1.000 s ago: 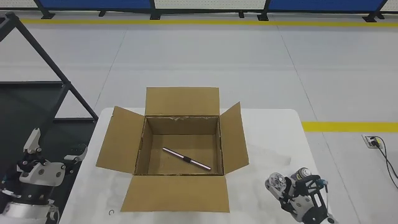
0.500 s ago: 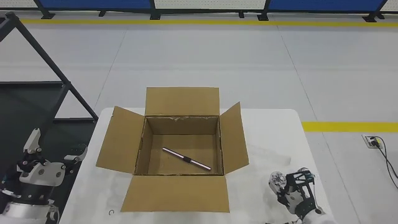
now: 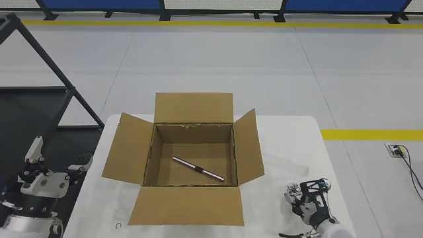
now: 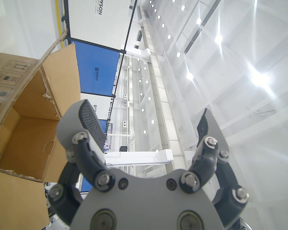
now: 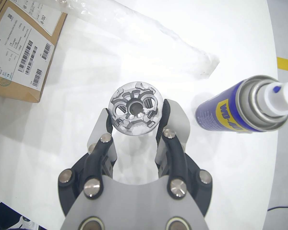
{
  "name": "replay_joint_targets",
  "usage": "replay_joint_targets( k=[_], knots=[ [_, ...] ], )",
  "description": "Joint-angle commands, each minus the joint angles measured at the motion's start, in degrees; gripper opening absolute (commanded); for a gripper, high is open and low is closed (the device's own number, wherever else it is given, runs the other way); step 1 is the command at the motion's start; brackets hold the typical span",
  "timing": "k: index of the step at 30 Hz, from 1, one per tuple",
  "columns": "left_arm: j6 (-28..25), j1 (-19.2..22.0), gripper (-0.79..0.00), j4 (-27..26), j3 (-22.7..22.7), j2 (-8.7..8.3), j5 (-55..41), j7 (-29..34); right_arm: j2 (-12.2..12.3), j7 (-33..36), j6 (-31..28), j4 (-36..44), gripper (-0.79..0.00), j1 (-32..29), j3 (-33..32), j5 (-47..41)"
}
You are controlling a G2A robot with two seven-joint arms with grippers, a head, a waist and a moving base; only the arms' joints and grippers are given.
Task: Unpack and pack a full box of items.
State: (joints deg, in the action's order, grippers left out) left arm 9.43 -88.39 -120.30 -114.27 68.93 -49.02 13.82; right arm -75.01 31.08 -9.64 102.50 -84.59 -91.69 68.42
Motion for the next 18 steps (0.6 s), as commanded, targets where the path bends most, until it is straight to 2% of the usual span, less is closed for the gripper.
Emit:
replay_joint_targets(
  k=[1, 4, 8, 11, 12, 14, 18],
  knots=[
    [0.0, 0.0, 0.0, 0.0, 0.0, 0.0, 0.0, 0.0, 0.1, 0.4, 0.2, -0.2, -0.785, 0.3, 0.3, 0.3],
    [0.0, 0.0, 0.0, 0.0, 0.0, 0.0, 0.0, 0.0, 0.1, 0.9, 0.7, -0.5, -0.763, 0.8, 1.0, 0.8],
    [0.0, 0.0, 0.0, 0.0, 0.0, 0.0, 0.0, 0.0, 0.2, 1.4, 1.1, -0.9, -0.462, 1.2, 1.5, 0.9],
    [0.0, 0.0, 0.0, 0.0, 0.0, 0.0, 0.0, 0.0, 0.3, 1.9, 0.9, -0.8, -0.397, 1.4, 1.7, 1.3],
    [0.0, 0.0, 0.0, 0.0, 0.0, 0.0, 0.0, 0.0, 0.4, 2.1, 0.9, -0.7, -0.32, 1.5, 1.8, 1.4],
    [0.0, 0.0, 0.0, 0.0, 0.0, 0.0, 0.0, 0.0, 0.5, 2.1, 0.9, -0.6, -0.228, 1.5, 1.9, 1.4],
    [0.0, 0.0, 0.0, 0.0, 0.0, 0.0, 0.0, 0.0, 0.6, 1.9, 0.9, -0.4, -0.145, 1.1, 1.7, 1.2]
  ],
)
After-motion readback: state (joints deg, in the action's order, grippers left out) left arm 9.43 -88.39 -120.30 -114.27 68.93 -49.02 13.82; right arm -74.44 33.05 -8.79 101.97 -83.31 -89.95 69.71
